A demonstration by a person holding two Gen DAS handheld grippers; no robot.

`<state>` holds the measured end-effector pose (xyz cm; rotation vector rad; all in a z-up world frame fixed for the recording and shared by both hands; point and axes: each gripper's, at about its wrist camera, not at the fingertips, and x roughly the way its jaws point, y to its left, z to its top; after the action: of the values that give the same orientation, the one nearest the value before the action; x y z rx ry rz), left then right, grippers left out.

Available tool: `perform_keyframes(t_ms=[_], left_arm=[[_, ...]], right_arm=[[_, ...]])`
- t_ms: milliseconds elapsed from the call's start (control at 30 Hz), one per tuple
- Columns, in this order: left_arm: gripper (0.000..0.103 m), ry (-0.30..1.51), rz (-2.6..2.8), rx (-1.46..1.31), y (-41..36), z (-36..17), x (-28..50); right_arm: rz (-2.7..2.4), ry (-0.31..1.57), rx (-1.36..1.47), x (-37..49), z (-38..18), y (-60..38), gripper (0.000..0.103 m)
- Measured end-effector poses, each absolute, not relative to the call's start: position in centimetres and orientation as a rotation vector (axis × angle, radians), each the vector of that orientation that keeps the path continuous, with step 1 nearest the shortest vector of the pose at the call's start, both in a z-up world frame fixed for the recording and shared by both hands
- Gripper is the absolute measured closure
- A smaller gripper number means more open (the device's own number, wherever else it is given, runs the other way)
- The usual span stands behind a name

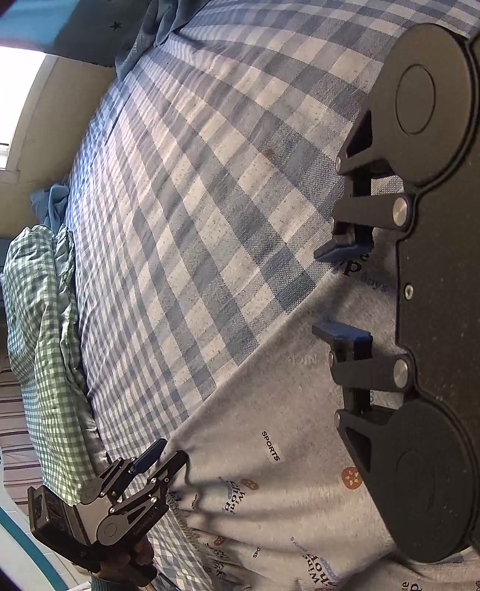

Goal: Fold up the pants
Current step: 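Lower both grippers to the waistband corners and close on them, then lift the waistband with both grippers and fold it over toward the hems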

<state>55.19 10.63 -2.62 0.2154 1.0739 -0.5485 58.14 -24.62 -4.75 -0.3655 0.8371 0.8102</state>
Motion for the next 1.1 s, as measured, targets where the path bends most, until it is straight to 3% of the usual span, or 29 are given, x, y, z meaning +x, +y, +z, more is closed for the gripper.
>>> perform_keyframes(t_ms=[100,200,267,633,933,967,1000,1067,1100], left_arm=[[0.092,1.083,-0.55,0.225,10.1,-2.6,55.0],[0.1,1.076,-0.511,0.237,9.3,-2.5,54.8],[0.101,1.037,-0.484,0.254,8.6,-2.1,54.3],[0.101,0.89,-0.36,0.216,9.5,1.1,55.1],[0.1,0.95,-0.358,0.148,11.0,-2.7,56.9],[0.1,0.943,-0.375,0.151,11.0,-2.6,56.5],[0.098,0.94,-0.396,0.152,11.2,-2.4,56.4],[0.085,0.934,-0.419,0.155,11.7,-1.9,56.1],[0.07,0.93,-0.426,0.158,12.0,-1.7,56.0]], right_arm=[[0.801,0.833,-0.393,57.9,-4.7,-24.2,0.084],[0.765,0.819,-0.42,57.6,-4.4,-23.8,0.098],[0.748,0.79,-0.448,57.1,-4.0,-23.5,0.103],[0.662,0.692,-0.486,58.8,-2.3,-21.8,0.103],[0.65,0.742,-0.477,60.4,-4.9,-21.0,0.103],[0.657,0.745,-0.456,60.4,-4.8,-21.3,0.101],[0.666,0.748,-0.431,60.4,-4.5,-21.7,0.09],[0.69,0.744,-0.387,60.4,-4.0,-22.6,0.074],[0.704,0.74,-0.373,60.4,-3.7,-22.9,0.066]])
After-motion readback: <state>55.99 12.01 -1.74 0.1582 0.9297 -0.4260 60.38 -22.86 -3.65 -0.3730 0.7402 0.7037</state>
